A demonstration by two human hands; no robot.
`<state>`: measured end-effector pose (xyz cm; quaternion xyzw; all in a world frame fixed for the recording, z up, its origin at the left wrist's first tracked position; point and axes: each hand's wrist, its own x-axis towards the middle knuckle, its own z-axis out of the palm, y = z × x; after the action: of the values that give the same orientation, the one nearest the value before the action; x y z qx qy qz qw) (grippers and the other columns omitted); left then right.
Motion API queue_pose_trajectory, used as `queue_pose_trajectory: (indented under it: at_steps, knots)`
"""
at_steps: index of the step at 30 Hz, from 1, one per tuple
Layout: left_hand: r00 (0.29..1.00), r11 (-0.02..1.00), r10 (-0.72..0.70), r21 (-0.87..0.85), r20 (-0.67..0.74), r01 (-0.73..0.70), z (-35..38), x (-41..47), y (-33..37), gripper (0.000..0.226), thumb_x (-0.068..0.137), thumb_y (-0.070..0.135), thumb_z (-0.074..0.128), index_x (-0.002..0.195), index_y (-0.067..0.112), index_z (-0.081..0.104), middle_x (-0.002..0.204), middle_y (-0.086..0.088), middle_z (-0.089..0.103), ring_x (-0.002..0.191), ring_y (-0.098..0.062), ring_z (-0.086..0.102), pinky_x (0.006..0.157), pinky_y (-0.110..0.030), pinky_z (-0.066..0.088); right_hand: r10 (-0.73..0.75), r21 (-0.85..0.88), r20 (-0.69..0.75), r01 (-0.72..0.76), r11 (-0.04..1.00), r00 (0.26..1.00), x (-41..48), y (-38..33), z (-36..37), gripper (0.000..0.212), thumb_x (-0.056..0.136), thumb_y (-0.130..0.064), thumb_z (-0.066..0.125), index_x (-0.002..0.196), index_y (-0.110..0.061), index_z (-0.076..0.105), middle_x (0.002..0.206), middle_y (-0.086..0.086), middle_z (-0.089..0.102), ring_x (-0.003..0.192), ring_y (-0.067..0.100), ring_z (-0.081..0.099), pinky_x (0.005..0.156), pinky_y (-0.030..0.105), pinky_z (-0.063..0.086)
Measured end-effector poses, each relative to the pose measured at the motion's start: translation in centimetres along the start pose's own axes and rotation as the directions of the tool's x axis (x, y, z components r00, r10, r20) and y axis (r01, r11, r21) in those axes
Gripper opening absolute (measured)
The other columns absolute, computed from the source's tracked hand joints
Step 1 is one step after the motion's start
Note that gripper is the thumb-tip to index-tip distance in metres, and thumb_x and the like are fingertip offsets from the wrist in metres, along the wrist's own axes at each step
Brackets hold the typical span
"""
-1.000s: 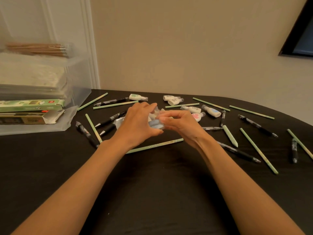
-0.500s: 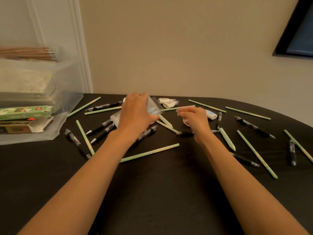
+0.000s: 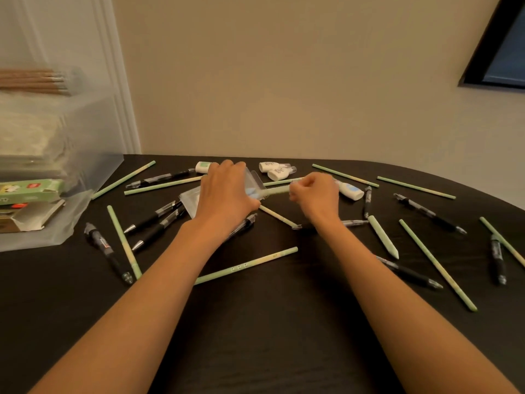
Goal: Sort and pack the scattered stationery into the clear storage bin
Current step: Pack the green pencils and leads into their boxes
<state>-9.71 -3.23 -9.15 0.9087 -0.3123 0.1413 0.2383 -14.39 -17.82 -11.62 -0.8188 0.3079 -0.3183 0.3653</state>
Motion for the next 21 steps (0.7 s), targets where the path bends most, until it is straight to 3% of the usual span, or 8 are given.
queue_pose_trajectory:
  at_steps: [3,6,12,21]
  knots:
    - [0.999,1.000,0.023,-0.001,0.030,-0.023,-0.1,-0.2,0.2,0.056,0.077,0.031,0.073,0.125,0.014,0.049,0.122,-0.007,0.051,0.115,-0.024,0.042,0.089,-0.032,0.036,0.110,0.483,-0.039,-0.077,0.872,0.993,-0.9,-0.7,-2.2,0.008,0.091,-0.008,0.056,0.085,-0.011,0.061,0.081,0.007,0.069,0.068,0.010,0.068,0.072,0.022,0.057]
    - [0.997,0.999,0.051,-0.009,0.049,-0.051,-0.2,-0.6,0.5,0.058,0.075,0.031,0.075,0.125,0.016,0.049,0.121,-0.007,0.051,0.113,-0.023,0.042,0.087,-0.031,0.036,0.165,0.696,0.000,-0.118,0.709,0.986,-2.1,-0.6,-3.7,0.007,0.093,-0.008,0.054,0.093,-0.011,0.061,0.077,0.000,0.066,0.063,0.005,0.067,0.064,0.014,0.055]
    - [0.992,0.994,0.110,-0.030,0.064,-0.108,-0.2,-1.5,1.4,0.057,0.073,0.034,0.076,0.121,0.014,0.053,0.115,-0.009,0.054,0.109,-0.024,0.046,0.085,-0.033,0.038,0.111,0.738,0.071,-0.127,0.663,0.991,-3.4,0.0,-4.4,0.015,0.093,-0.009,0.054,0.105,-0.004,0.061,0.083,0.003,0.066,0.072,0.010,0.068,0.073,0.019,0.057]
    - [0.992,0.987,0.122,-0.107,0.032,-0.118,-0.3,-1.7,1.6,0.048,0.069,0.033,0.078,0.110,0.015,0.058,0.104,-0.005,0.056,0.098,-0.023,0.049,0.077,-0.032,0.040,0.116,0.758,0.130,-0.174,0.628,0.985,-3.8,0.5,-4.6,0.018,0.091,-0.006,0.057,0.108,0.001,0.055,0.083,0.008,0.067,0.069,0.010,0.069,0.067,0.017,0.056]
